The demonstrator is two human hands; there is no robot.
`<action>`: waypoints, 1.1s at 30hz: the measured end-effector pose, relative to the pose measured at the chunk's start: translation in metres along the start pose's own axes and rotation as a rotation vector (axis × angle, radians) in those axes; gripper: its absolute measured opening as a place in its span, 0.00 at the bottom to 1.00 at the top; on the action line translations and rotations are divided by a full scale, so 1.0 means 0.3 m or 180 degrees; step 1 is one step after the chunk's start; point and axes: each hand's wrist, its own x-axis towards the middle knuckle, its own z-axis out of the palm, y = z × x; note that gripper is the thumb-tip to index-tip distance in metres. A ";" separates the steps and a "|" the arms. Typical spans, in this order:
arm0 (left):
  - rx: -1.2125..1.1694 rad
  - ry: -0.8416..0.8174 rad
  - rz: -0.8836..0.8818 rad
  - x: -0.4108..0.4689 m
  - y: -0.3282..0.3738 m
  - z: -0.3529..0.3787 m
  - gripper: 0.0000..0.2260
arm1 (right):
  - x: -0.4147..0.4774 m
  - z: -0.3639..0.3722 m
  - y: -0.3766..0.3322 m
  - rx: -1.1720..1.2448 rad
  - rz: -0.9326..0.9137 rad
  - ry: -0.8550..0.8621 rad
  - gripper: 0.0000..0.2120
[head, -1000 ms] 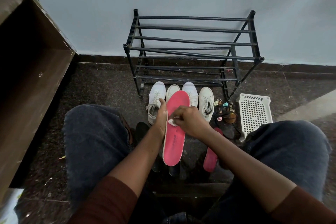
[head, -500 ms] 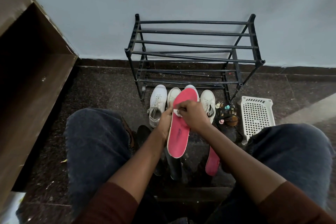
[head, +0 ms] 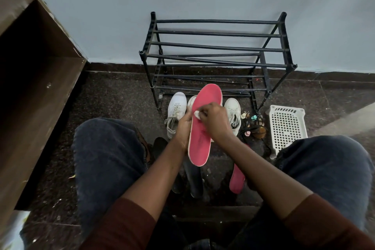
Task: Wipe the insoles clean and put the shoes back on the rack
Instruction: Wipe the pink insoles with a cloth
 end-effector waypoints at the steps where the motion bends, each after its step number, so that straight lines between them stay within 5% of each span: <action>1: 0.0005 -0.0084 0.0033 -0.004 0.000 0.006 0.29 | 0.025 -0.005 0.007 -0.0025 0.0085 0.0017 0.10; 7: -0.0177 -0.0288 0.0348 -0.023 -0.022 0.008 0.20 | 0.039 -0.014 -0.003 -0.0008 0.0121 0.0118 0.10; 19: -0.0379 -0.0072 0.0053 0.027 0.039 -0.048 0.33 | -0.159 -0.033 -0.076 0.0279 -0.0856 -0.0771 0.09; 25: -0.0453 -0.0097 0.0131 0.013 0.024 -0.028 0.37 | -0.098 -0.005 -0.065 0.0283 -0.0409 -0.0269 0.09; 29: -0.0463 -0.0304 0.0155 0.003 0.007 -0.008 0.29 | -0.041 -0.003 -0.055 0.0260 0.0017 -0.0027 0.09; 33: -0.0399 -0.0343 0.0059 0.011 0.020 -0.018 0.31 | -0.077 -0.006 -0.066 0.0325 -0.0360 -0.0187 0.08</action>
